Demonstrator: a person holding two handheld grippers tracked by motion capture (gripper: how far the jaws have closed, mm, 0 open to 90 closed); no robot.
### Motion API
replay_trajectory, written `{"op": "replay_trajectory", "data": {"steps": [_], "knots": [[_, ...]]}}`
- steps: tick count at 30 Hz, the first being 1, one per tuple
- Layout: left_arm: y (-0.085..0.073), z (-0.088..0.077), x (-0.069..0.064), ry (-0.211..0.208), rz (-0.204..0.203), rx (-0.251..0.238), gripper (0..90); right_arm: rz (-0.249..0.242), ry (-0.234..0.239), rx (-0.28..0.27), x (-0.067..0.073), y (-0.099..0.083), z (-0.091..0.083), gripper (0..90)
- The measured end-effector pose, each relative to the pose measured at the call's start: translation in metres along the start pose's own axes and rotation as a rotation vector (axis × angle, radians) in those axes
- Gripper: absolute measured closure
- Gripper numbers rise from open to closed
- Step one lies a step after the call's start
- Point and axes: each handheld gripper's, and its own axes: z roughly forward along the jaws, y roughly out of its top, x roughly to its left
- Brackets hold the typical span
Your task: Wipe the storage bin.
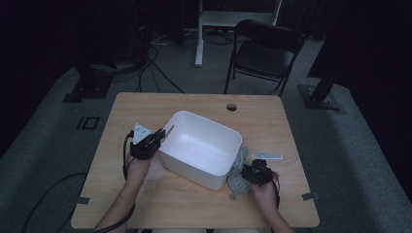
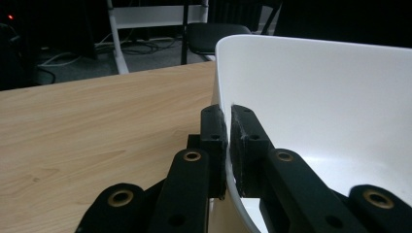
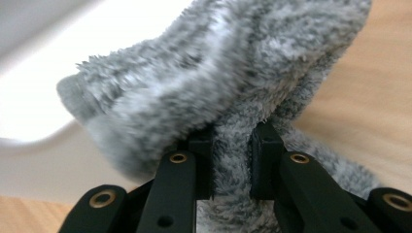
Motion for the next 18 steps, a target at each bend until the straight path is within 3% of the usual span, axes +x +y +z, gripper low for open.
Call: {"op": "replay_trajectory", "data": {"steps": [6, 10, 13, 18], "knots": [[0.0, 0.001, 0.0, 0.003, 0.003, 0.0, 84.4, -0.047, 0.011, -0.145, 0.012, 0.015, -0.049, 75.9], [0.0, 0.0, 0.0, 0.003, 0.003, 0.0, 84.5, -0.076, 0.048, -0.229, 0.026, 0.023, -0.077, 75.8], [0.0, 0.001, 0.0, 0.004, 0.002, 0.0, 84.5, -0.082, 0.073, -0.241, 0.032, 0.024, -0.081, 75.8], [0.0, 0.0, 0.0, 0.001, 0.006, 0.0, 84.5, -0.104, 0.077, -0.205, 0.039, 0.023, -0.063, 75.9]]}}
